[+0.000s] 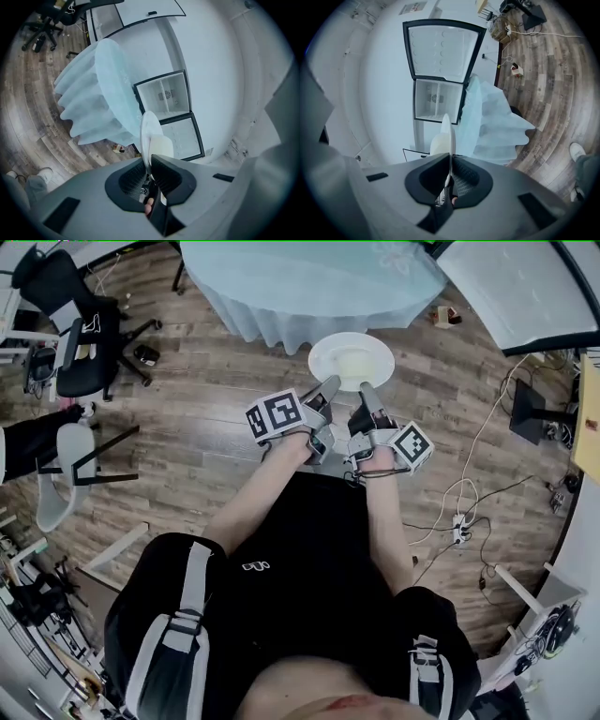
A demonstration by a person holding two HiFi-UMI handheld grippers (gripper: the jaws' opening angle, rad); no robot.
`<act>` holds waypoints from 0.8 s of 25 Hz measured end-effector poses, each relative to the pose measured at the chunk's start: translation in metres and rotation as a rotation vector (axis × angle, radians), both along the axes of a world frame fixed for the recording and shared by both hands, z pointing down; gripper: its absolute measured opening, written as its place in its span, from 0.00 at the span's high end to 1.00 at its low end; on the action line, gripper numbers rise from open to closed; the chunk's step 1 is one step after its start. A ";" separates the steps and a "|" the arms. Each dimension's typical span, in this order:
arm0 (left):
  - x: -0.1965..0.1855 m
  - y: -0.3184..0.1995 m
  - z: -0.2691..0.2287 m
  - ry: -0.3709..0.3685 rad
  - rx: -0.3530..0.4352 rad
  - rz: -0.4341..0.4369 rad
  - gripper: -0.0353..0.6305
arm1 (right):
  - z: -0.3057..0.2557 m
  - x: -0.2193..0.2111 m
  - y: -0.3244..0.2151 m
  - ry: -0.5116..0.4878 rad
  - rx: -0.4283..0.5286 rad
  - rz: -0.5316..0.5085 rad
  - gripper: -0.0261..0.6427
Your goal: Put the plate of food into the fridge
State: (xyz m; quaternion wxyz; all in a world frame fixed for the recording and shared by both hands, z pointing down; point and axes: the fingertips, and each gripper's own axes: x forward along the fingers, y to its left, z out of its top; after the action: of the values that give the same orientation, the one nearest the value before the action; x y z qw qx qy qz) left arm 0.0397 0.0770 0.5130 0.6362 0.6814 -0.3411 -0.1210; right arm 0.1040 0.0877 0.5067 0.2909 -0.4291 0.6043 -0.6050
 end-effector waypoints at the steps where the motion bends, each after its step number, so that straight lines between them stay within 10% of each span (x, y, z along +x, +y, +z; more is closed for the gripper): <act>1: 0.001 -0.007 -0.002 0.000 0.009 -0.003 0.89 | -0.001 0.001 -0.007 0.003 0.009 -0.006 0.93; 20: 0.006 -0.070 0.008 -0.021 -0.026 -0.101 0.89 | 0.008 0.007 -0.080 -0.026 0.007 -0.128 0.93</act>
State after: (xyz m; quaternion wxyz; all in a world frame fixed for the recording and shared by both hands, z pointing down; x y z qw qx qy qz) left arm 0.0460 0.0067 0.5212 0.6344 0.6562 -0.3832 -0.1415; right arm 0.1111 0.0078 0.5145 0.2612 -0.3804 0.6289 -0.6257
